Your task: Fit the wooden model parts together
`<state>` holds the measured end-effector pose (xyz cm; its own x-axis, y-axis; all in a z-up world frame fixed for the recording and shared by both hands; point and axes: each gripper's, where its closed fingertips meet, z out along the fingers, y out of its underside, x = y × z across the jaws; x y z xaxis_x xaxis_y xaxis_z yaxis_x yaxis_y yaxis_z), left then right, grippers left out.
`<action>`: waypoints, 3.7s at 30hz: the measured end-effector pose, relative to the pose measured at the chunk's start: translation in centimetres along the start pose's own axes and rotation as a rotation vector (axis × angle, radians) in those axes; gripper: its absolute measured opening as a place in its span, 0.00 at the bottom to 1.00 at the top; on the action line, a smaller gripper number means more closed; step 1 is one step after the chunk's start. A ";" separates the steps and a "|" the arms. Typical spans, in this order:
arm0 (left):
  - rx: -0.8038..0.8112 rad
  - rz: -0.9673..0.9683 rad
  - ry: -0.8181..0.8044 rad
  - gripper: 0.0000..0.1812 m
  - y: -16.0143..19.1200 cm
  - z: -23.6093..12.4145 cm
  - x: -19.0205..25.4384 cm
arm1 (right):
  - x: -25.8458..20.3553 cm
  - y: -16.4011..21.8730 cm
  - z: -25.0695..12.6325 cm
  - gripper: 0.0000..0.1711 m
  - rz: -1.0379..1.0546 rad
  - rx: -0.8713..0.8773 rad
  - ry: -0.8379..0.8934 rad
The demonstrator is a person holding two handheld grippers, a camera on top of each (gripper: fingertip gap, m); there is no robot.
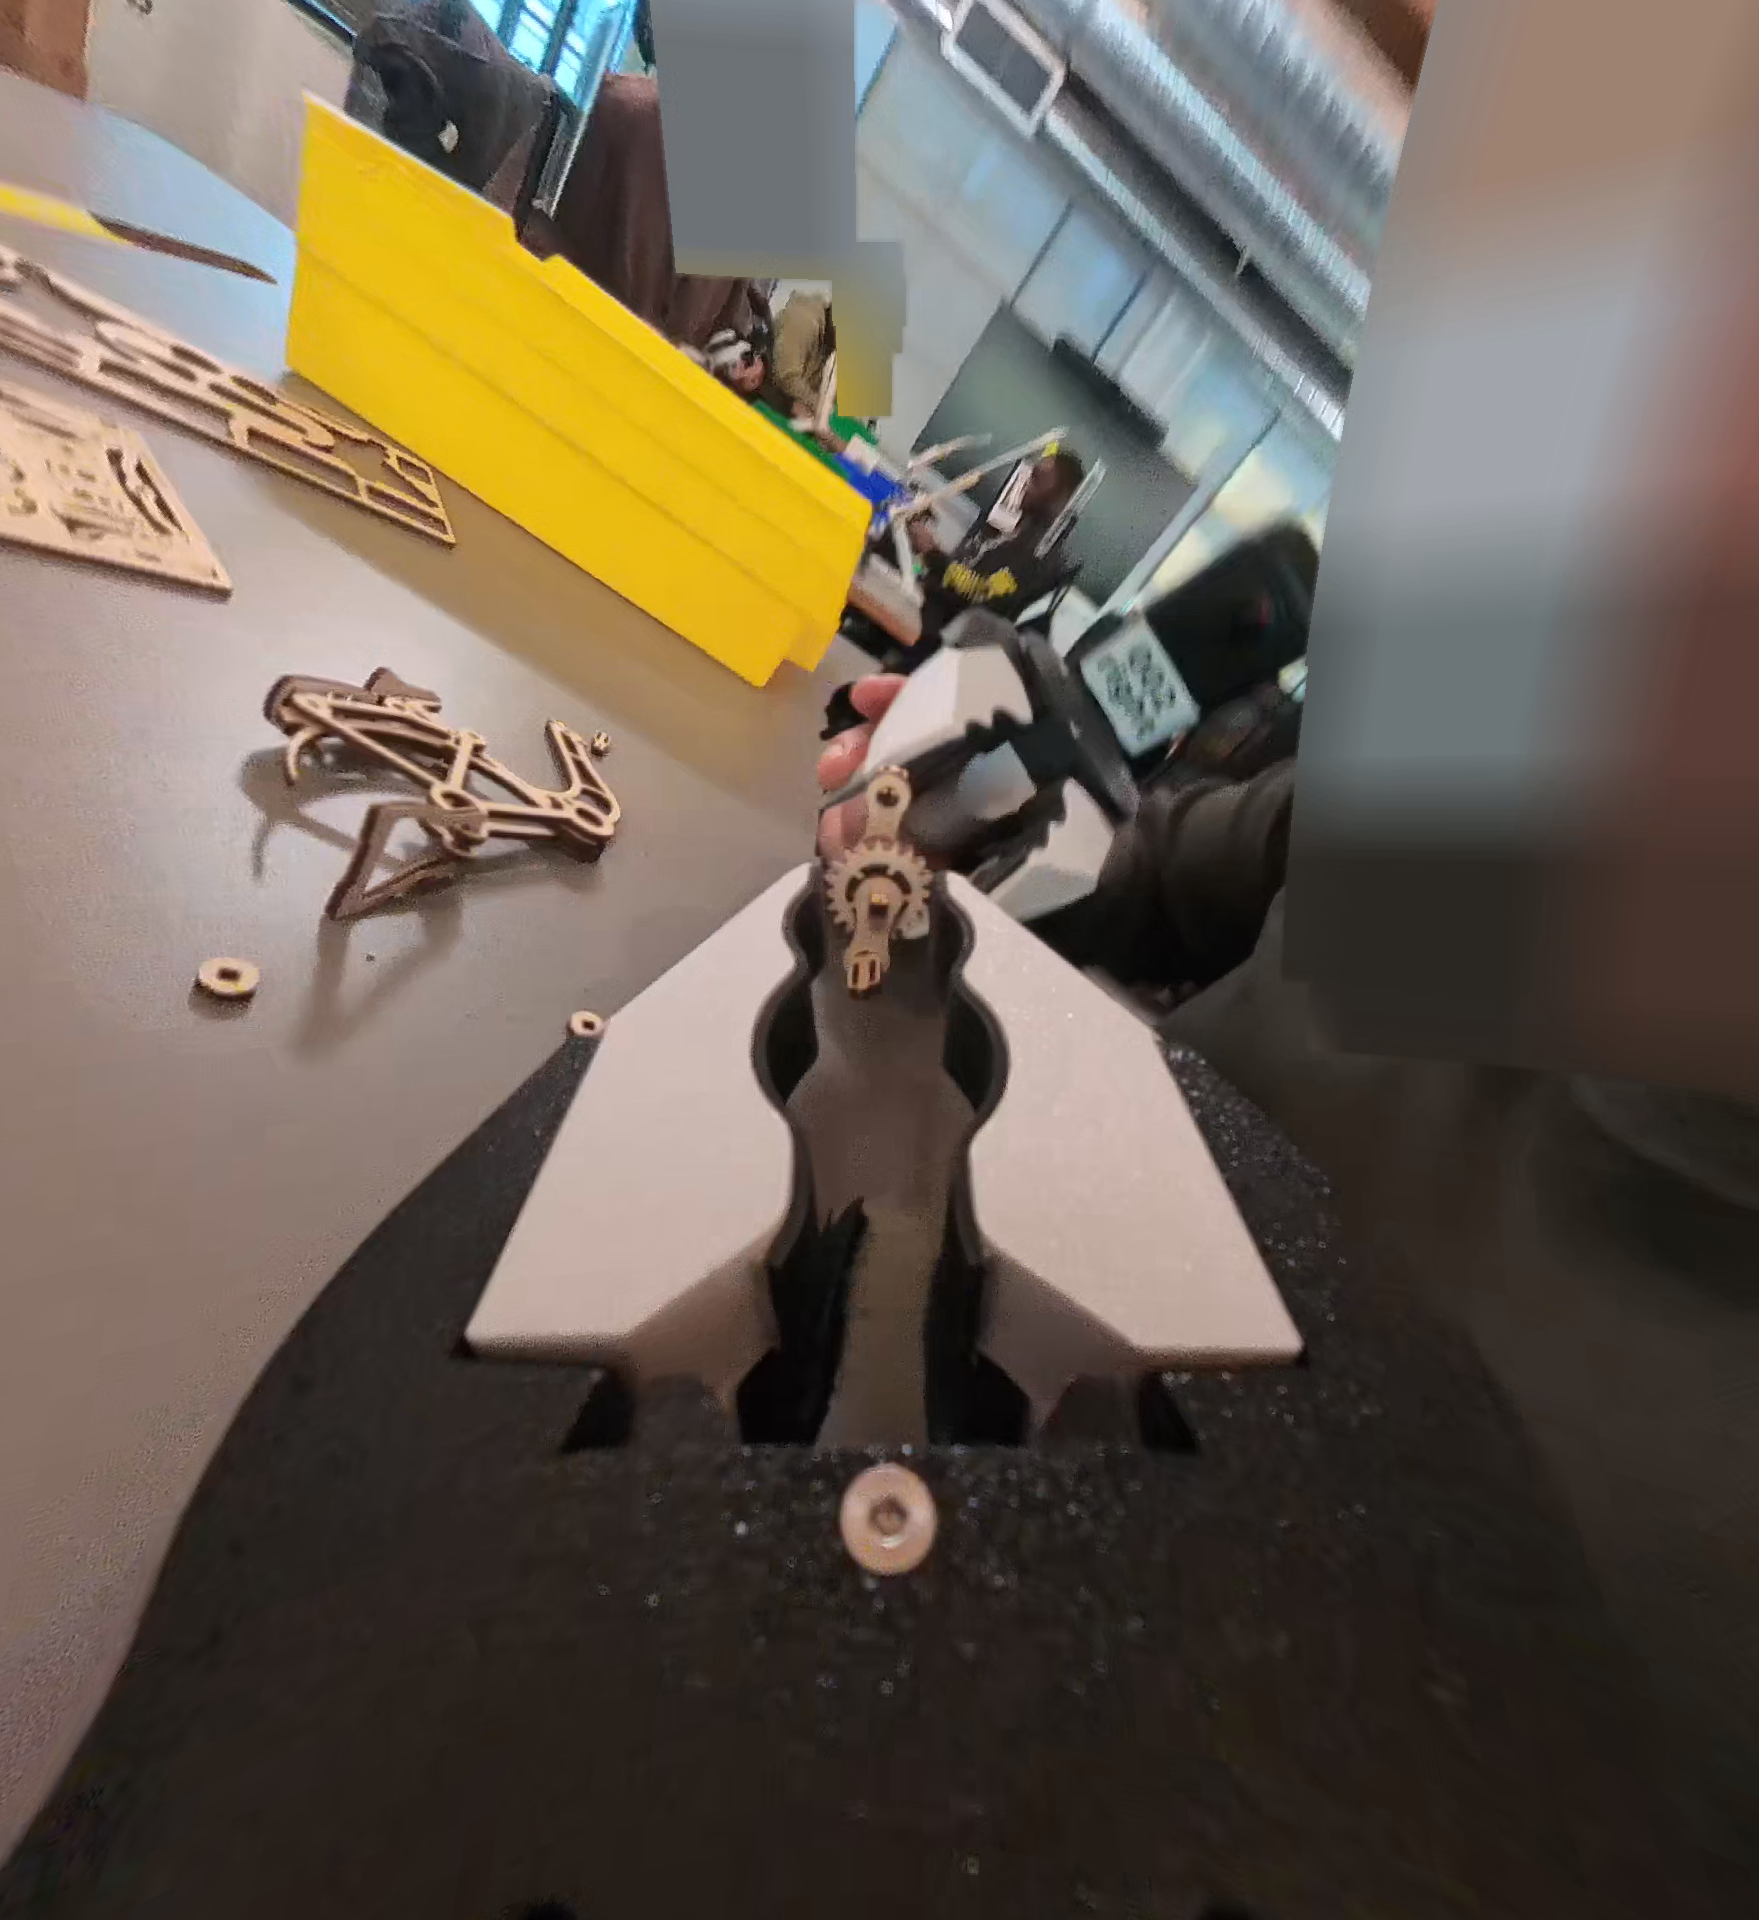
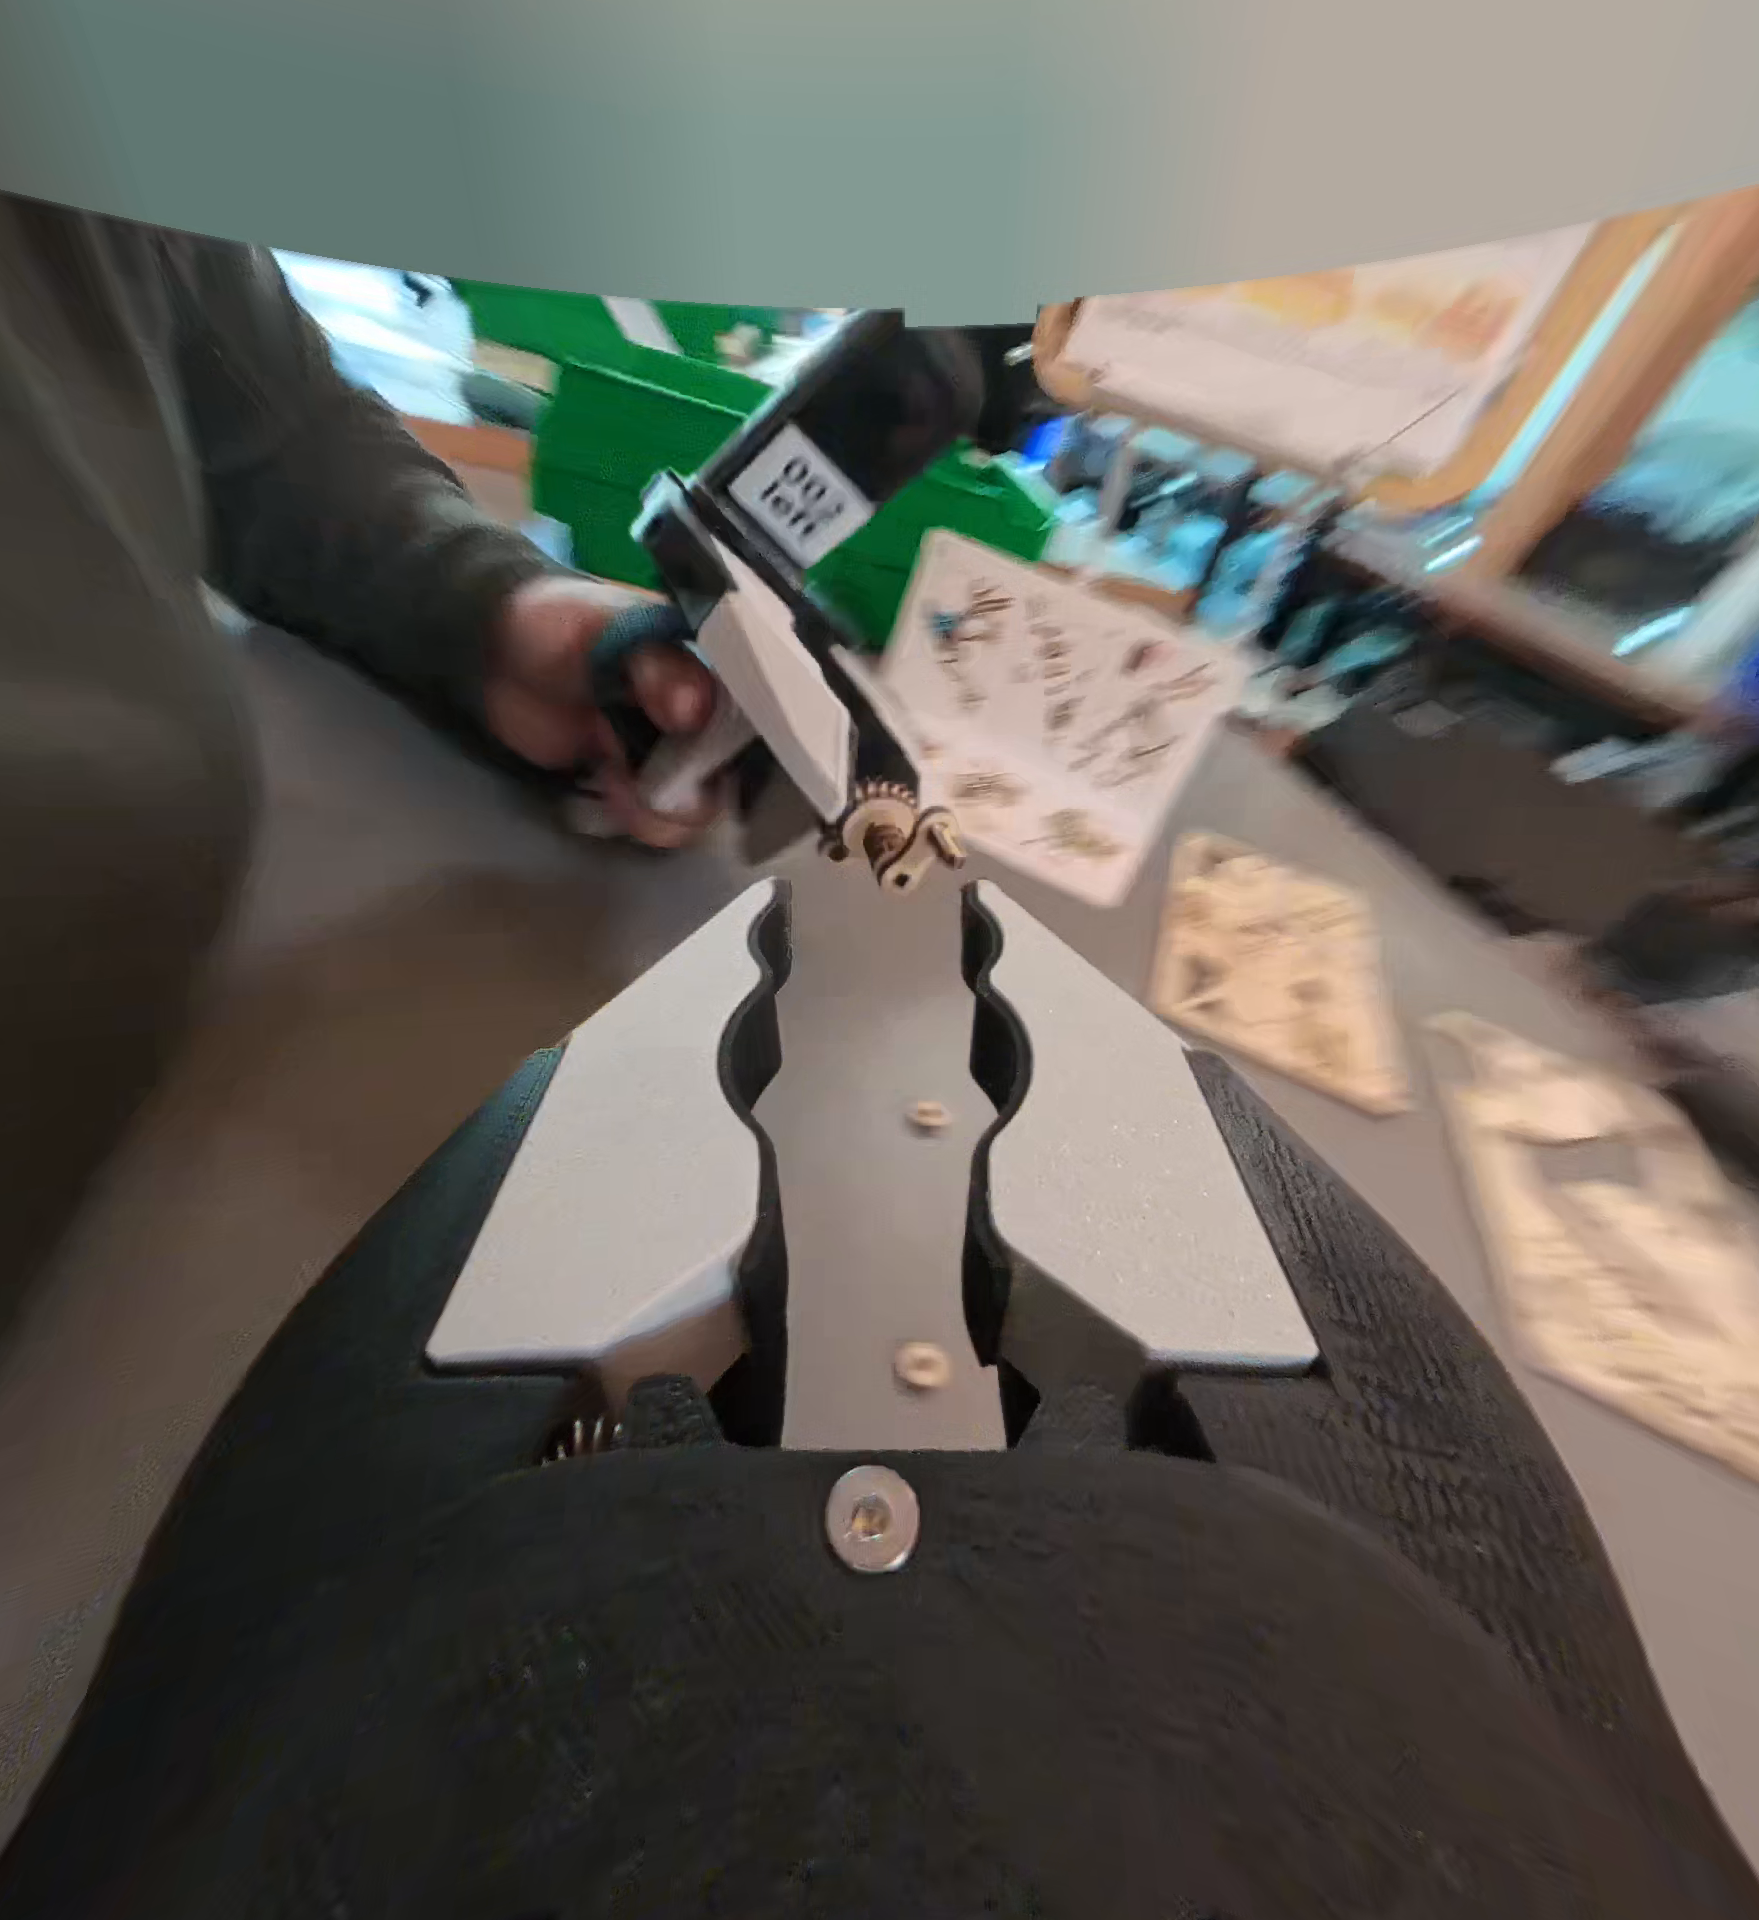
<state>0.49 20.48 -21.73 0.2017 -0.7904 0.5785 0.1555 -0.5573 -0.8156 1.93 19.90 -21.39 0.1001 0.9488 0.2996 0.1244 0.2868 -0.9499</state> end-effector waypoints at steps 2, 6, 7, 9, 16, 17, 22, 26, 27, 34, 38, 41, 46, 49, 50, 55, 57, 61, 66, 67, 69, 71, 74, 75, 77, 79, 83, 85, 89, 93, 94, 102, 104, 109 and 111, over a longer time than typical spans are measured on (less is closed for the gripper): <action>0.037 -0.057 0.006 0.09 -0.5 -0.2 -0.3 | 0.1 0.2 0.2 0.17 -0.140 -0.015 0.061; 0.068 -0.134 0.027 0.10 -0.8 -0.2 -0.3 | 0.1 -0.3 0.6 0.17 -0.251 0.004 0.133; 0.068 -0.146 0.029 0.10 -0.8 -0.2 -0.4 | 0.4 -0.4 0.6 0.17 -0.252 0.012 0.156; 0.064 -0.151 0.032 0.09 -0.7 -0.1 -0.4 | 0.8 -0.3 0.6 0.17 -0.216 0.014 0.169; -0.059 -0.186 0.105 0.10 1.2 0.9 0.8 | 0.4 -0.2 0.9 0.22 -0.142 0.019 0.092; -0.068 -0.192 0.114 0.09 1.3 0.9 0.9 | -0.1 -0.2 1.0 0.22 -0.166 0.020 0.068; -0.117 -0.232 0.152 0.09 2.1 1.2 1.3 | -1.2 0.5 1.2 0.15 -0.299 -0.019 0.038; -0.014 -0.091 0.086 0.18 0.8 0.9 1.2 | -0.6 0.7 0.9 0.11 -0.198 -0.028 0.019; 0.015 -0.025 0.057 0.22 0.3 0.7 1.2 | -0.2 0.6 0.7 0.11 -0.156 -0.025 0.015; -0.080 0.521 -0.110 0.21 0.9 0.7 1.3 | 0.9 0.2 0.0 0.11 0.089 0.003 -0.044; -0.089 0.846 -0.231 0.10 1.1 0.5 0.8 | 0.7 0.1 -0.1 0.11 0.179 0.013 -0.091; -0.115 0.934 -0.226 0.11 1.7 0.9 1.4 | 0.4 0.0 -0.2 0.11 0.200 0.015 -0.131; -0.090 0.906 -0.176 0.03 1.6 0.9 2.1 | -0.3 -0.1 -0.2 0.12 0.233 0.016 -0.189; -0.110 0.859 -0.169 0.01 1.8 0.9 1.9 | -0.3 -0.2 -0.2 0.12 0.241 0.019 -0.189; -0.116 0.839 -0.170 0.01 1.8 0.9 1.8 | -0.2 -0.2 -0.2 0.12 0.241 0.021 -0.179; -0.173 0.757 -0.228 0.00 2.0 0.8 0.4 | 0.8 0.2 -0.1 0.19 0.095 0.003 -0.053; -0.193 0.731 -0.238 0.00 2.2 0.8 0.1 | 0.7 1.0 0.2 0.21 -0.058 -0.057 0.004; -0.239 0.696 -0.272 0.00 2.6 0.8 -0.8 | 0.9 0.9 0.3 0.22 -0.406 -0.121 0.130; -0.268 0.676 -0.284 0.00 2.9 0.8 -1.1 | 0.3 1.8 0.6 0.20 -0.659 -0.214 0.172; -0.266 0.666 -0.281 0.00 2.9 0.9 -1.0 | 0.4 2.2 0.8 0.19 -0.685 -0.244 0.174; -0.253 0.613 -0.264 0.00 2.8 1.3 -0.8 | 0.7 2.9 1.0 0.17 -0.723 -0.299 0.197; -0.239 0.561 -0.249 0.00 2.7 1.8 -0.7 | 1.5 3.3 1.1 0.15 -0.765 -0.359 0.250; -0.228 0.518 -0.236 0.00 2.6 2.4 -0.6 | 2.4 3.6 1.0 0.07 -0.788 -0.411 0.306; -0.221 0.518 -0.236 0.00 2.5 2.5 -0.6 | 2.5 3.6 0.9 0.07 -0.775 -0.416 0.308; -0.207 0.521 -0.236 0.00 2.2 2.5 -0.6 | 2.6 3.7 0.9 0.07 -0.731 -0.420 0.302; -0.191 0.569 -0.248 0.01 2.0 2.5 -0.6 | 2.6 3.7 0.9 0.06 -0.705 -0.414 0.295; -0.207 0.742 -0.269 0.08 2.2 2.6 -0.4 | 2.7 4.3 0.9 0.06 -0.676 -0.432 0.285; -0.211 0.765 -0.279 0.09 2.2 2.7 -0.6 | 2.6 4.5 0.9 0.06 -0.669 -0.438 0.280; -0.231 0.804 -0.313 0.03 2.0 2.8 -1.3 | 2.5 5.0 1.0 0.06 -0.649 -0.458 0.269; -0.247 0.796 -0.302 0.03 2.1 2.7 -1.2 | 2.5 4.8 0.9 0.05 -0.667 -0.448 0.273; -0.248 0.785 -0.292 0.02 2.1 2.7 -1.1 | 2.6 4.6 0.9 0.04 -0.680 -0.440 0.282; -0.245 0.775 -0.243 0.01 2.1 2.5 -0.1 | 2.2 3.5 0.7 0.04 -0.737 -0.370 0.289; -0.246 0.790 -0.246 0.01 2.0 2.5 0.0 | 2.1 3.3 0.6 0.04 -0.741 -0.357 0.287; -0.248 0.763 -0.239 0.01 2.3 2.4 -0.1 | 1.7 3.7 0.7 0.04 -0.709 -0.356 0.260; -0.212 0.797 -0.264 0.06 1.7 2.3 -0.1 | 1.6 4.1 0.8 0.04 -0.664 -0.354 0.233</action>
<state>2.92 20.18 -23.19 0.3961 -0.8950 -0.2052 -0.3064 0.0818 -0.9484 1.80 22.66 -24.85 0.0944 0.5302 0.8426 0.5337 0.6876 -0.4924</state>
